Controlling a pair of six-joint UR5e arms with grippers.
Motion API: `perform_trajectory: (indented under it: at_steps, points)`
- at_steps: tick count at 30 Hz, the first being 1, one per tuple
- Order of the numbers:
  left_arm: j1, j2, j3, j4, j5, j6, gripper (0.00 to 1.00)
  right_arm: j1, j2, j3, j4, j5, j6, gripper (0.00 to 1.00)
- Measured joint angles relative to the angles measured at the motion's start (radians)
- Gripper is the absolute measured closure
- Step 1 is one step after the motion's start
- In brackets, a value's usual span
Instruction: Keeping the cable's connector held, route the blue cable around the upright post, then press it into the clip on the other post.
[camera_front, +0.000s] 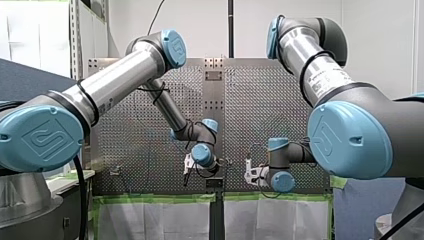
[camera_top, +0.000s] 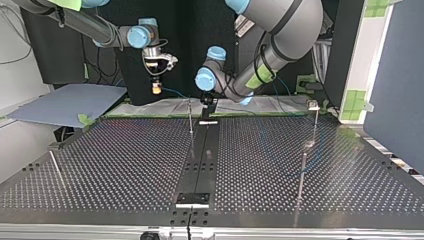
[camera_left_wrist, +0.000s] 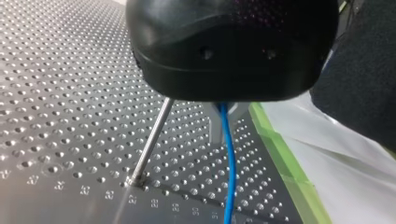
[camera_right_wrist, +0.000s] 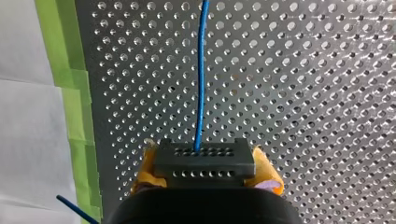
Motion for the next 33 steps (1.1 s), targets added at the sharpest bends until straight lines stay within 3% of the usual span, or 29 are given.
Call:
perform_trajectory:
  at_steps: [13,20,33]
  points:
    - [0.021,-0.001,0.0,0.029,0.06,-0.053,1.0,-0.023,0.002,-0.009,-0.001,-0.005,0.006,1.0]
    - [0.027,-0.001,0.0,0.036,0.069,-0.065,1.0,-0.033,0.023,-0.03,0.008,-0.007,0.013,1.0]
    - [0.039,-0.002,0.0,0.063,0.119,-0.117,1.0,-0.051,0.036,-0.062,0.031,-0.008,0.009,1.0]
